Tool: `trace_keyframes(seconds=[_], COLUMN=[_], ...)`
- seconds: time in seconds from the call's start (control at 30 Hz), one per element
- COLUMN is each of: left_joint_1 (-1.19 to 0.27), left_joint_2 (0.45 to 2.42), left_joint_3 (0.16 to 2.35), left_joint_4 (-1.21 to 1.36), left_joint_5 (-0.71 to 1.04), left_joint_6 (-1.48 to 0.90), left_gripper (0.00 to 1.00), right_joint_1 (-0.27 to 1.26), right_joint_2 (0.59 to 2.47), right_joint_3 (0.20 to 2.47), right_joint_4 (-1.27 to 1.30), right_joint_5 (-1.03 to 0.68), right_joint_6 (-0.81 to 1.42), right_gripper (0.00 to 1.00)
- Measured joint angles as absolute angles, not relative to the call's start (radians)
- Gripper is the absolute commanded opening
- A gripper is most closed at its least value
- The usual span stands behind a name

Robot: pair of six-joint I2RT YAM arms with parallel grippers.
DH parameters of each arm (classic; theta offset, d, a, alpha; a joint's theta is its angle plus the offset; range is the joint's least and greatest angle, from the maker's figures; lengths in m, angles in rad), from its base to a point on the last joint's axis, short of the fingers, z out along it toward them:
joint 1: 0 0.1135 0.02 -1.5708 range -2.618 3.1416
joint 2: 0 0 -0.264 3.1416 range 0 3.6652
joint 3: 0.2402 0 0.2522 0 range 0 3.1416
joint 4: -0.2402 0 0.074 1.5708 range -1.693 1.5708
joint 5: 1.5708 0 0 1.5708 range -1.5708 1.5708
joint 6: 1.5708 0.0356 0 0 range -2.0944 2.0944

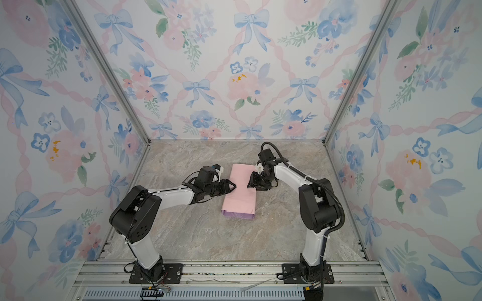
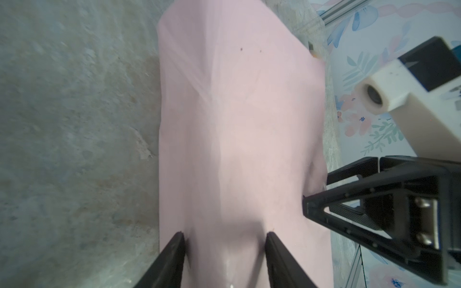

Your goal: Wrap the gift box in paper

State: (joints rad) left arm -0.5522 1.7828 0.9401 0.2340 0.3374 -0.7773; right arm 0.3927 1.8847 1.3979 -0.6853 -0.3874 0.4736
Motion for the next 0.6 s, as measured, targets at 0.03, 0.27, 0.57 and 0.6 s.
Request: trace_keyframes(seconds=[0.03, 0.27, 0.57, 0.6], left_joint_1=[-0.553, -0.555, -0.548, -0.548], left_joint_2=[1.783, 1.652, 1.468, 1.467], left_joint_3=[0.94, 0.882, 0.756, 0.738], left_joint_4=[0.233, 0.223, 0.242, 0.244], left_joint_5=[0.337, 0.295, 0.286, 0.286], left_joint_6=[-0.77, -0.737, -0.738, -0.741], left_gripper=[0.58, 0.59, 0.63, 0.63], right_joint_1=[0.393, 0.392, 0.394, 0.394], right_joint_2=[1.882, 1.758, 1.528, 1.531], right_joint_3=[1.398, 1.382, 1.178, 1.158], right_joint_4=[-0.688, -0.696, -0.594, -0.576], right_joint_5=[-0.379, -0.301, -0.287, -0.29], right_joint_6=[0.472, 0.444, 0.449, 0.453], right_gripper=[0.6, 0.61, 0.63, 0.63])
